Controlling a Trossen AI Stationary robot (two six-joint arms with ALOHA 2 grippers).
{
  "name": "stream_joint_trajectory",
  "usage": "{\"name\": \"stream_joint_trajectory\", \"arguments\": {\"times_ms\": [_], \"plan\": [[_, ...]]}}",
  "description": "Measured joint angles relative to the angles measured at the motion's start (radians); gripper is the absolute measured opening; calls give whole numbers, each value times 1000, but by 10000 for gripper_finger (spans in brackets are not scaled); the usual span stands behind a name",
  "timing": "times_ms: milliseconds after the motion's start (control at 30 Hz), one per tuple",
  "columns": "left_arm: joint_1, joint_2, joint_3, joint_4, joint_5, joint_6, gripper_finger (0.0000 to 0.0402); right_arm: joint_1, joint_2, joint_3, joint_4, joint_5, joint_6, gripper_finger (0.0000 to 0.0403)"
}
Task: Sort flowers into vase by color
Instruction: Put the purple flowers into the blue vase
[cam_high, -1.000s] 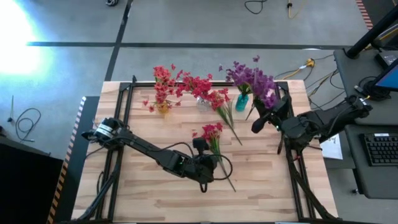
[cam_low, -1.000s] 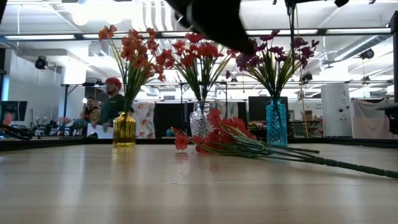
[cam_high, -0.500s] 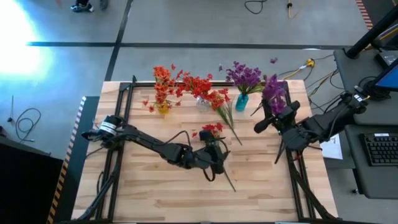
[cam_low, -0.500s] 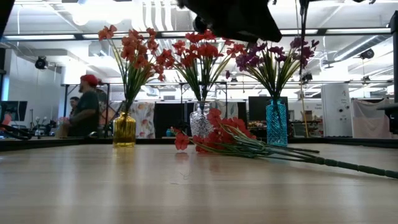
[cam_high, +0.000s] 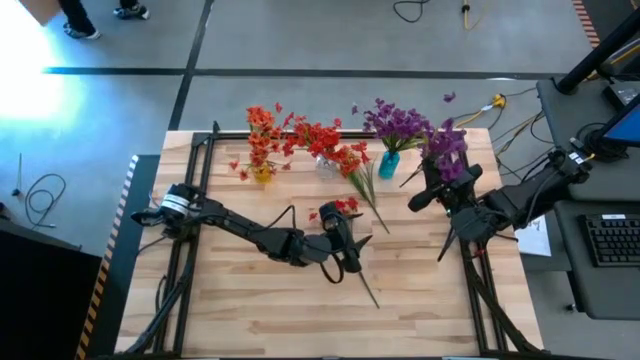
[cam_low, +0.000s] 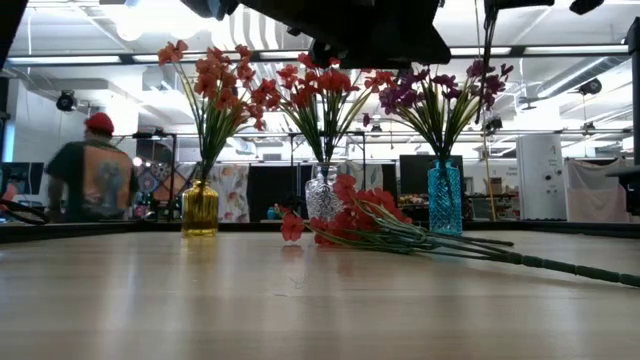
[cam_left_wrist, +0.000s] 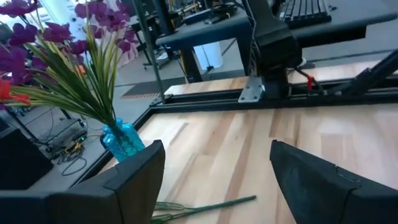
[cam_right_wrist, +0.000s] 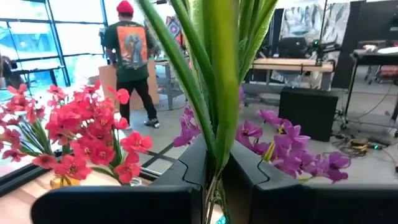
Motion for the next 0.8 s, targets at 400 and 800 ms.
{"name": "stream_joint_trajectory", "arguments": {"times_ms": [400,800], "plan": [[58,274,132,519,-73,237,276,-165,3,109,31,-147,-210,28],[110,492,301,643,-132,243,276,-334,32,190,220,-548,-481,28]]}}
